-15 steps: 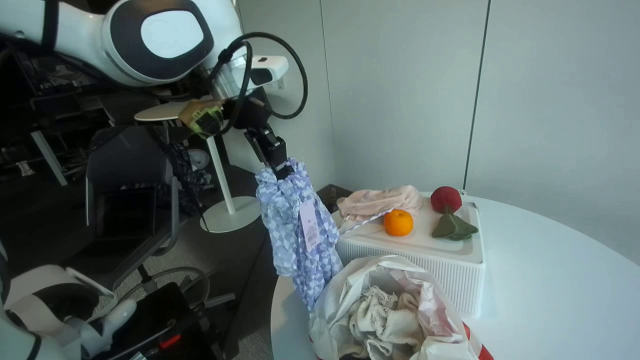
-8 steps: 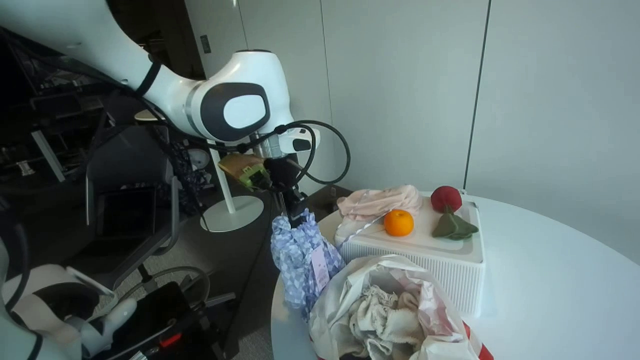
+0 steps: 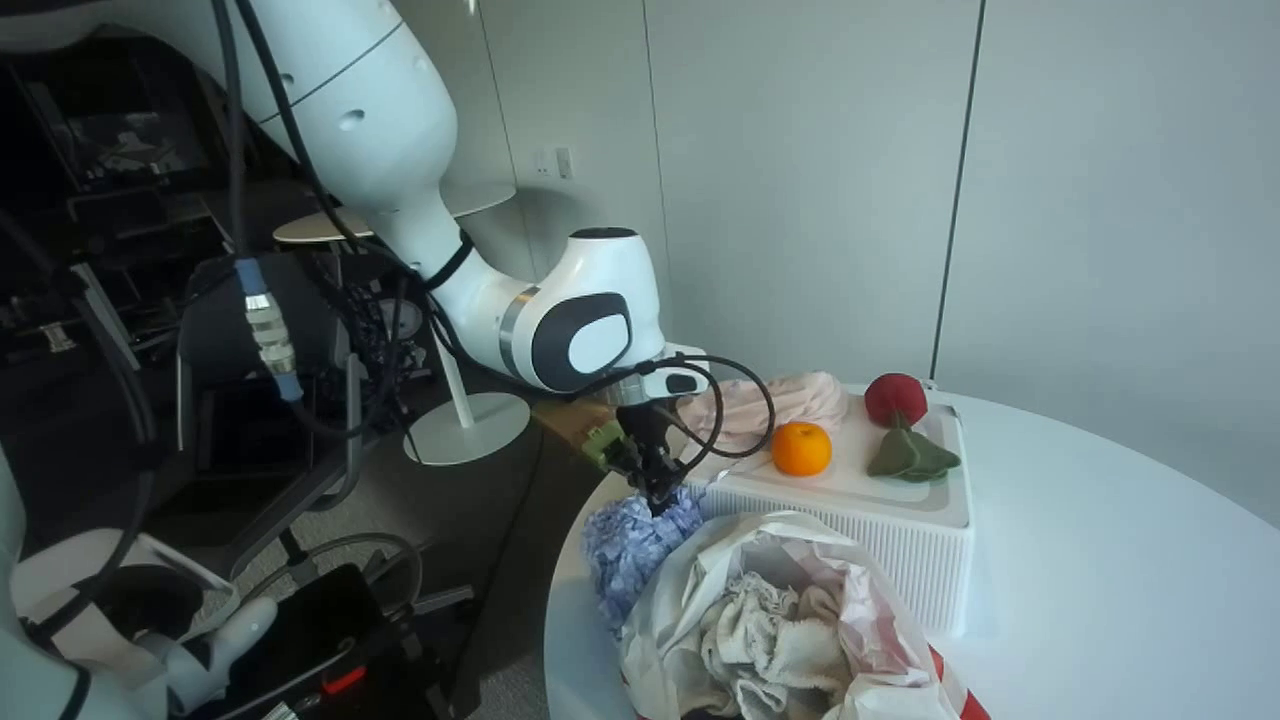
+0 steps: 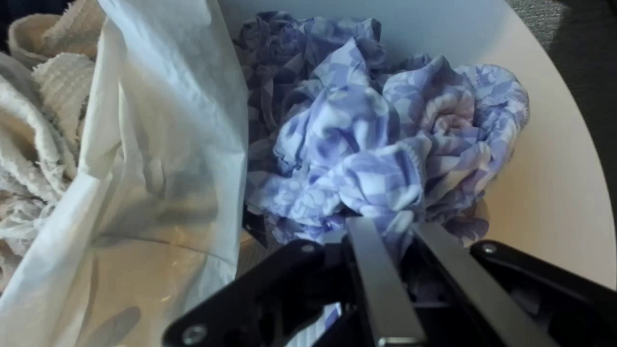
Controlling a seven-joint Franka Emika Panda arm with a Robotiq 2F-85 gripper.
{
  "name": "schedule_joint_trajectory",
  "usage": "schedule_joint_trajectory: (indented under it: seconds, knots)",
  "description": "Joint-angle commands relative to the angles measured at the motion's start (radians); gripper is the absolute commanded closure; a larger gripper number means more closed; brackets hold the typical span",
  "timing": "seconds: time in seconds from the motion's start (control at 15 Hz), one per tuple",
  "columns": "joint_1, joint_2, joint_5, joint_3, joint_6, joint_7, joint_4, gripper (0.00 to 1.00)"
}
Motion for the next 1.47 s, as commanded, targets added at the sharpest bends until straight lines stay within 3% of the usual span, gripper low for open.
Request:
schedule_joint_trajectory:
  seconds: [0.0, 0.27, 0.33, 0.4, 0.47, 0.6, 0.8, 0.87, 1.0, 1.2, 1.4]
  knots:
    - [-0.012, 0.192, 0.044, -0.012, -0.005, -0.018, 0.153, 0.91]
    - [0.005, 0.32, 0.04, -0.02, -0.004, -0.015, 0.25, 0.91]
    - [0.03, 0.333, 0.016, -0.048, 0.003, 0.015, 0.254, 0.66]
    - [0.032, 0.318, 0.018, -0.049, -0.021, 0.011, 0.247, 0.59]
    - [0.013, 0.311, 0.035, -0.037, -0.004, -0.013, 0.221, 0.78]
    - [0.022, 0.321, 0.033, -0.045, -0.006, -0.011, 0.231, 0.61]
    - [0.024, 0.321, 0.032, -0.046, -0.007, -0.011, 0.235, 0.59]
    - [0.024, 0.321, 0.032, -0.046, -0.008, -0.011, 0.235, 0.34]
    - [0.028, 0.3, 0.037, -0.032, -0.011, -0.016, 0.209, 0.26]
    - [0.078, 0.233, 0.011, -0.05, 0.024, 0.024, 0.11, 0.04]
    - [0.138, 0.151, -0.022, -0.066, 0.09, 0.058, -0.018, 0.0]
